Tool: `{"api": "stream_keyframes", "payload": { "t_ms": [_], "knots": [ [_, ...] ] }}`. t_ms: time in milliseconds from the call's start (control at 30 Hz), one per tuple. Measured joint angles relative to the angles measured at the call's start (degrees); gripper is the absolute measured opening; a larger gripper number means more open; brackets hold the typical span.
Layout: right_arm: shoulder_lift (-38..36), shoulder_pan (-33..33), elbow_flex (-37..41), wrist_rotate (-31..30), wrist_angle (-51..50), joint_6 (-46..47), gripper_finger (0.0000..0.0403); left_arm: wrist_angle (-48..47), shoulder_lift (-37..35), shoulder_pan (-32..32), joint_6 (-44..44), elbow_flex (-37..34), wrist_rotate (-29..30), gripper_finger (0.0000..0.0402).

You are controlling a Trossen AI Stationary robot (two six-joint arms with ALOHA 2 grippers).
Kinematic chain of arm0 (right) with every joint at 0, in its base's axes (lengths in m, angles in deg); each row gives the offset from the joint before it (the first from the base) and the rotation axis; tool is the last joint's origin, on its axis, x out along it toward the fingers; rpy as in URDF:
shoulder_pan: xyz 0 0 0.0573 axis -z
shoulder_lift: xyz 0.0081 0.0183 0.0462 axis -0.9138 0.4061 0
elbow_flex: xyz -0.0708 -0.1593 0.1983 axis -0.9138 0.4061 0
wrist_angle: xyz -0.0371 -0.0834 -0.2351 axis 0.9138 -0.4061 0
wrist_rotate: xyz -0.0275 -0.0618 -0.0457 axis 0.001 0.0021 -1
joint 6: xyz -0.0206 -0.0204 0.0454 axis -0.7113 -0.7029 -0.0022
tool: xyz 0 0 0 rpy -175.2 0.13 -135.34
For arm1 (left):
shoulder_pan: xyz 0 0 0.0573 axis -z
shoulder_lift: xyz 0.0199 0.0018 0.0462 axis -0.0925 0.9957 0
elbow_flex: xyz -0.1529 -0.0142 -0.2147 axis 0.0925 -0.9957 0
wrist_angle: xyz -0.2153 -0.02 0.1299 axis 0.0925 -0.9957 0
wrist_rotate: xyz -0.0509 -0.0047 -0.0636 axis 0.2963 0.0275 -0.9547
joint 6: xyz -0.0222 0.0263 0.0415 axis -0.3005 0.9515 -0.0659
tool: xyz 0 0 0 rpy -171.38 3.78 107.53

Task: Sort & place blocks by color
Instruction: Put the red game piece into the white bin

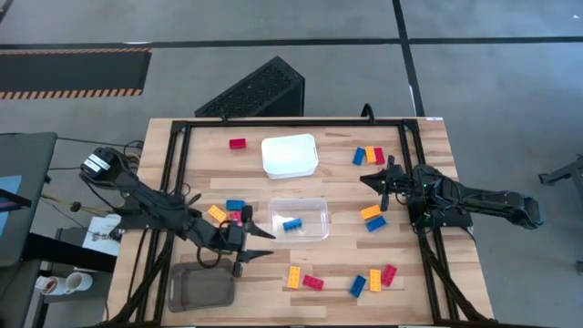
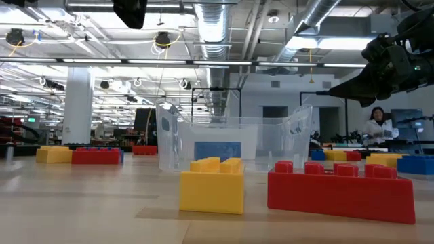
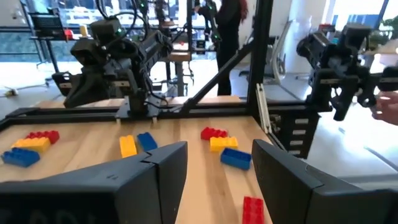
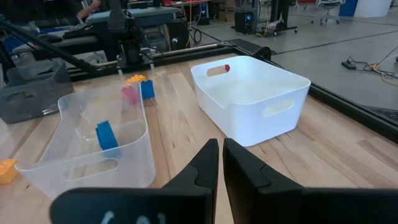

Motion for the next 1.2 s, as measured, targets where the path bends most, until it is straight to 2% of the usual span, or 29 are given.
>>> {"api": "stream_keyframes", "payload": {
  "t_ms": [233, 367, 567, 867, 1200],
  "knots": [
    [0.0, 0.0, 0.0, 0.0, 0.0, 0.0, 0.0049, 1.4, 0.8, 0.6, -1.8, 0.0, 0.1, 0.0169],
    [0.0, 0.0, 0.0, 0.0, 0.0, 0.0, 0.0049, 3.3, 0.8, 0.6, 0.5, 0.0, -1.2, 0.0169],
    [0.0, 0.0, 0.0, 0.0, 0.0, 0.0, 0.0049, 2.9, 1.8, -2.0, 0.8, 0.0, -2.3, 0.0169],
    [0.0, 0.0, 0.0, 0.0, 0.0, -2.9, 0.0049, 9.3, 8.9, -7.5, -1.2, 0.0, -8.9, 0.0169],
    [0.0, 0.0, 0.0, 0.0, 0.1, -3.1, 0.0049, 9.1, 3.6, -14.3, 2.0, 0.0, -16.3, 0.0169]
  ]
}}
